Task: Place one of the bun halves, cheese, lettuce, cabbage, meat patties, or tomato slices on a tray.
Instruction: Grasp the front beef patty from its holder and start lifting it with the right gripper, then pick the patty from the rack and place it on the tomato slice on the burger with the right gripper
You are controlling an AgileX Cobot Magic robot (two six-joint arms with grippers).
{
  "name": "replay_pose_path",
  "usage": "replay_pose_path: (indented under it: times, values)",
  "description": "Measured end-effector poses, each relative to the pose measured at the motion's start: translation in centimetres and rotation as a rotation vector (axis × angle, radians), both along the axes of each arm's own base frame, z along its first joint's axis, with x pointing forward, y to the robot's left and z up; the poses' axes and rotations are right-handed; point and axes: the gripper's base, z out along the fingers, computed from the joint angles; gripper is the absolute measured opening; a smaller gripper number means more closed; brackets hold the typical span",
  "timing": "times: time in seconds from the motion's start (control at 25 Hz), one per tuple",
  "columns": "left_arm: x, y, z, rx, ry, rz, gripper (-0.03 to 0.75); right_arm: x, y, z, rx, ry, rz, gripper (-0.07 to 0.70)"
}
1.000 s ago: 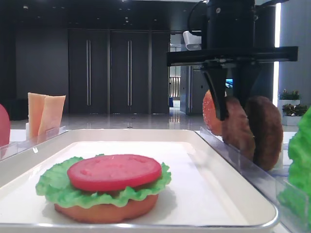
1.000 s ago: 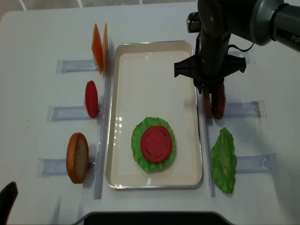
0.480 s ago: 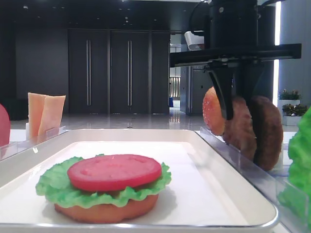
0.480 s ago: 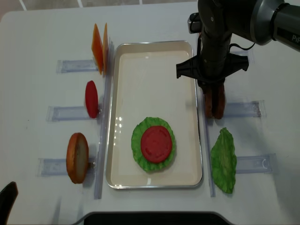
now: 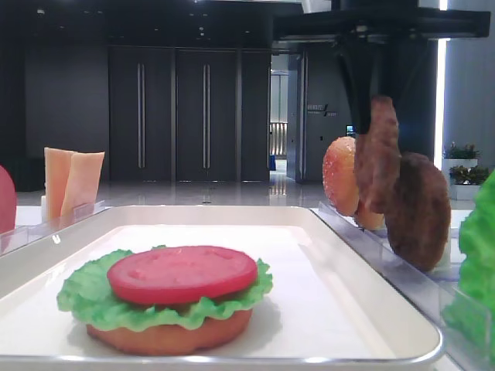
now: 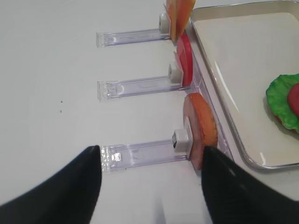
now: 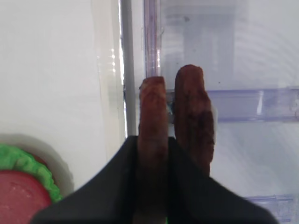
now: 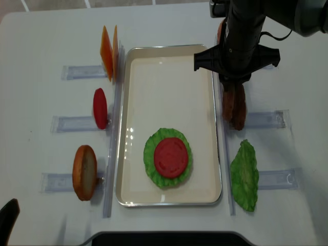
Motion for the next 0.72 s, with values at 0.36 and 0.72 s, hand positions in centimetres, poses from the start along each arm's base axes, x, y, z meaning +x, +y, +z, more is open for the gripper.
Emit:
replay_pose_path:
  times: [0.36,0.72]
  values:
    - [0.0,0.0,0.0,0.0,0.0,0.0,0.513,-1.6,-0.5,3.6,0.093,-0.052,-0.006,0.108]
    - [0.0,0.0,0.0,0.0,0.0,0.0,0.513,-5.7,-0.6,4.7,0.256,-0.12,0.023,0.108]
